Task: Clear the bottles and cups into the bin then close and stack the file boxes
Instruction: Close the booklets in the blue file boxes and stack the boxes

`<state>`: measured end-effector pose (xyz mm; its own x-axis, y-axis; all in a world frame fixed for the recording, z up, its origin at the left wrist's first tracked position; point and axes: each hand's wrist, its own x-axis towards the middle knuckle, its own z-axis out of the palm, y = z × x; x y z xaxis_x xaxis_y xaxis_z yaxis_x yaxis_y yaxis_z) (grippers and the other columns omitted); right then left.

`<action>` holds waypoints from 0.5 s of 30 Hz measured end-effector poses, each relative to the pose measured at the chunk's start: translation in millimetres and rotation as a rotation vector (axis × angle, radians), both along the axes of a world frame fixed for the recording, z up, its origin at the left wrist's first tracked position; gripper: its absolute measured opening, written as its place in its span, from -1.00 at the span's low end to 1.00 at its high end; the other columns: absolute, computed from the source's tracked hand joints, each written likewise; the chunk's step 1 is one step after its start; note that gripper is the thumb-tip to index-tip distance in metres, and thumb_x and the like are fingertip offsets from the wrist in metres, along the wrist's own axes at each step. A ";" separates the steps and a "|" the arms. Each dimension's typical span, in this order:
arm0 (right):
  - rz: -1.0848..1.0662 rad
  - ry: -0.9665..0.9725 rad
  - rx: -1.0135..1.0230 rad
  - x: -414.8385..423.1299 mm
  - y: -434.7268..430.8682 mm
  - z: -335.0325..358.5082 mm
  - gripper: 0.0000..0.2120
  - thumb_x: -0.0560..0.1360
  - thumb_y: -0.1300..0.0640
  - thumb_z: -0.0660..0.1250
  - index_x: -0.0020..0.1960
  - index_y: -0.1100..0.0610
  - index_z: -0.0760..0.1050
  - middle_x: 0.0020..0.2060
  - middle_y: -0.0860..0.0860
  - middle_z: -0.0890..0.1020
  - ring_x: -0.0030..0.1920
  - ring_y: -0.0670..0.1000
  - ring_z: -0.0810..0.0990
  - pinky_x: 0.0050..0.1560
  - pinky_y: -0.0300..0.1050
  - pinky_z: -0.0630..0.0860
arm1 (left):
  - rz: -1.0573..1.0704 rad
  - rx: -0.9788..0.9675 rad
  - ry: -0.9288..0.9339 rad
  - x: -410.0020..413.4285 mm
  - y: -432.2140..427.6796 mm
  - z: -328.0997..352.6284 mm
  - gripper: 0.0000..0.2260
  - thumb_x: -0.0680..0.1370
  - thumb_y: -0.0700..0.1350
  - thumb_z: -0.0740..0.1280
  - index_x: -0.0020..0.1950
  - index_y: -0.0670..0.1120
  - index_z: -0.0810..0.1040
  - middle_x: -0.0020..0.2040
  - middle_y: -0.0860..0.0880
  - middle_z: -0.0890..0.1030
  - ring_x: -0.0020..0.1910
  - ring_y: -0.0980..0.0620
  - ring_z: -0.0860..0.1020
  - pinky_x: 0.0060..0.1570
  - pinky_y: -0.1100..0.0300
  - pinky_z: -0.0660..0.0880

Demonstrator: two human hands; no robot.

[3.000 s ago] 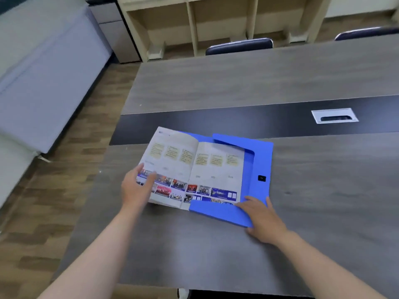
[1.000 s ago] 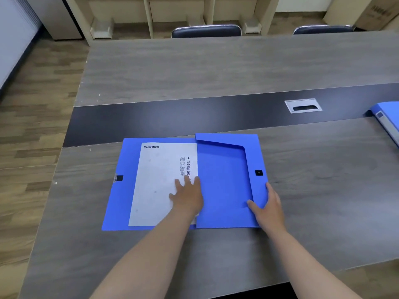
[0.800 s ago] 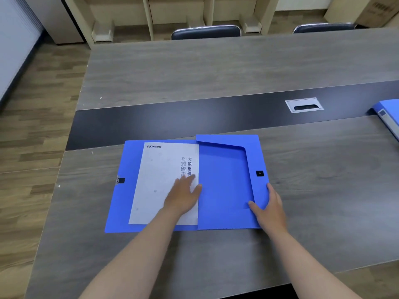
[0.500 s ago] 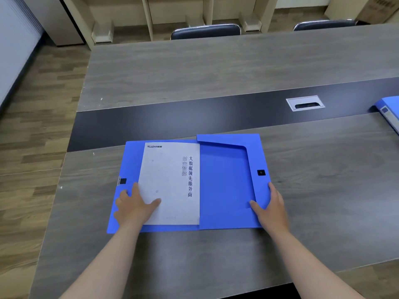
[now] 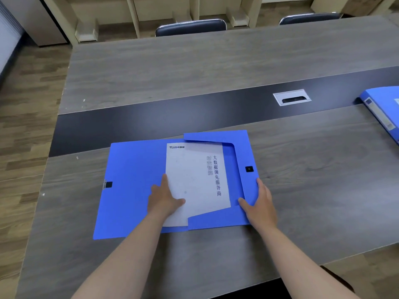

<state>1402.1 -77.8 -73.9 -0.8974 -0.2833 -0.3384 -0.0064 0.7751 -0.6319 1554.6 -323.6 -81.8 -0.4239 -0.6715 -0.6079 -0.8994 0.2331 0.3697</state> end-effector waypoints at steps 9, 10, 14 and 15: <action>0.014 -0.010 -0.023 -0.3 2.8 -0.8 -0.18 0.49 -0.02 0.44 0.62 -0.05 0.07 0.55 -0.13 0.20 0.50 -0.03 0.30 0.34 0.00 0.42 | -0.137 0.041 0.062 -57.9 57.1 -6.0 -0.08 0.52 0.03 0.45 0.65 0.09 -0.14 0.42 -0.18 0.30 0.31 -0.19 0.45 0.14 0.04 0.45; 0.015 -0.008 -0.025 0.0 2.7 -0.9 -0.18 0.49 -0.02 0.44 0.62 -0.05 0.07 0.56 -0.13 0.20 0.50 -0.04 0.29 0.34 0.00 0.42 | -0.135 0.046 0.067 -58.4 58.3 -7.3 -0.08 0.53 0.03 0.45 0.65 0.08 -0.15 0.42 -0.17 0.29 0.31 -0.18 0.44 0.13 0.04 0.45; 0.018 -0.006 -0.024 0.1 3.2 -0.6 -0.18 0.49 -0.04 0.44 0.62 -0.06 0.07 0.56 -0.13 0.20 0.50 -0.04 0.29 0.33 0.01 0.42 | -0.113 0.106 0.201 -43.5 47.5 -5.1 -0.13 0.49 0.01 0.49 0.65 0.09 0.03 0.35 -0.14 0.39 0.31 -0.12 0.46 0.24 0.05 0.47; 0.020 -0.006 -0.026 -0.2 3.6 -0.5 -0.18 0.49 -0.04 0.44 0.62 -0.06 0.07 0.56 -0.13 0.20 0.50 -0.03 0.29 0.32 0.01 0.42 | -0.103 0.100 0.243 -35.6 42.1 -2.7 -0.18 0.48 0.01 0.50 0.63 0.08 0.12 0.32 -0.12 0.42 0.30 -0.09 0.47 0.24 0.08 0.46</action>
<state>1401.9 -74.2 -74.4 -0.8896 -0.3098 -0.3357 -0.0178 0.7579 -0.6522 1519.0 -281.5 -84.5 -0.6281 -0.5589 -0.5415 -0.7552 0.2701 0.5972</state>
